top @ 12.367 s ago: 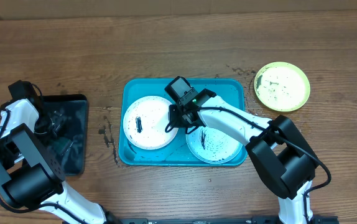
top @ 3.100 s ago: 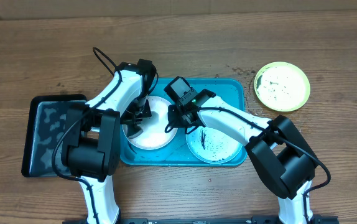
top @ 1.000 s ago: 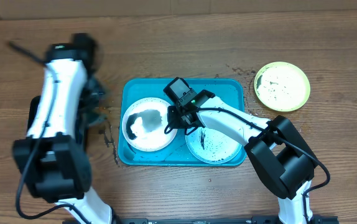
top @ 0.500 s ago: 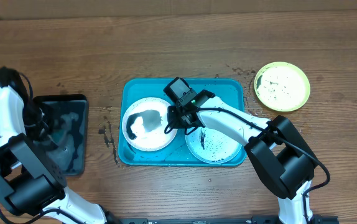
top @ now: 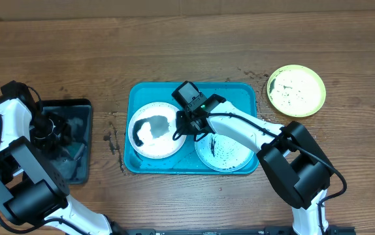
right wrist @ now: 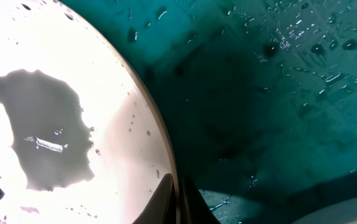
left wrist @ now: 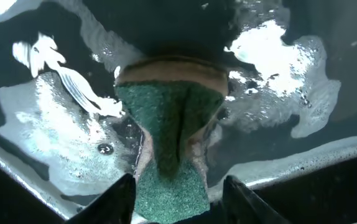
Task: Clean dirty plates on tray and stack at the side
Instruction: 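Lift the white plate off the tray with the right gripper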
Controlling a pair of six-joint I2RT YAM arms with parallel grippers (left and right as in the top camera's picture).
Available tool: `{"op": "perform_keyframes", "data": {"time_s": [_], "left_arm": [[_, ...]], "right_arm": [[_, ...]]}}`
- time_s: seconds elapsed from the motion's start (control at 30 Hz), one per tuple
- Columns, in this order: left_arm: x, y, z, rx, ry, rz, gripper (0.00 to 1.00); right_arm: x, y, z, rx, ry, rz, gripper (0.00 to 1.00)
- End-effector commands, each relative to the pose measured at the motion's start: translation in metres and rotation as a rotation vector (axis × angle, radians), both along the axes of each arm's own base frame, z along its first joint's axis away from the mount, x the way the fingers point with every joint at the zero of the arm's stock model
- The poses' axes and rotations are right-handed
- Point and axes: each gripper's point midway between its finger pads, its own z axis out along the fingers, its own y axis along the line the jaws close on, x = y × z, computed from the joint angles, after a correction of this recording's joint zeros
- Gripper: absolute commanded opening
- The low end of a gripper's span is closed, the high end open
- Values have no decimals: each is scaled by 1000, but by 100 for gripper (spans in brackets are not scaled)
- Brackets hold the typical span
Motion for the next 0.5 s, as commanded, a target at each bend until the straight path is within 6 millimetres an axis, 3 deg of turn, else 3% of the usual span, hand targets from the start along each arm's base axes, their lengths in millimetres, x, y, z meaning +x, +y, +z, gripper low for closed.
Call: {"op": "perform_keyframes", "data": {"time_s": [0.0, 0.1, 0.23, 0.47], "left_arm": [[3, -1, -1, -6, -13, -12, 65], [6, -1, 0, -6, -22, -11, 73], [8, -1, 0, -11, -32, -11, 97], [7, -1, 0, -10, -31, -11, 100]], "right_arm": [[9, 1, 4, -2, -26, -4, 4], [13, 5, 13, 11, -51, 15, 4], [25, 14, 46, 45, -121, 39, 4], [54, -6, 114, -69, -335, 44, 4]]}}
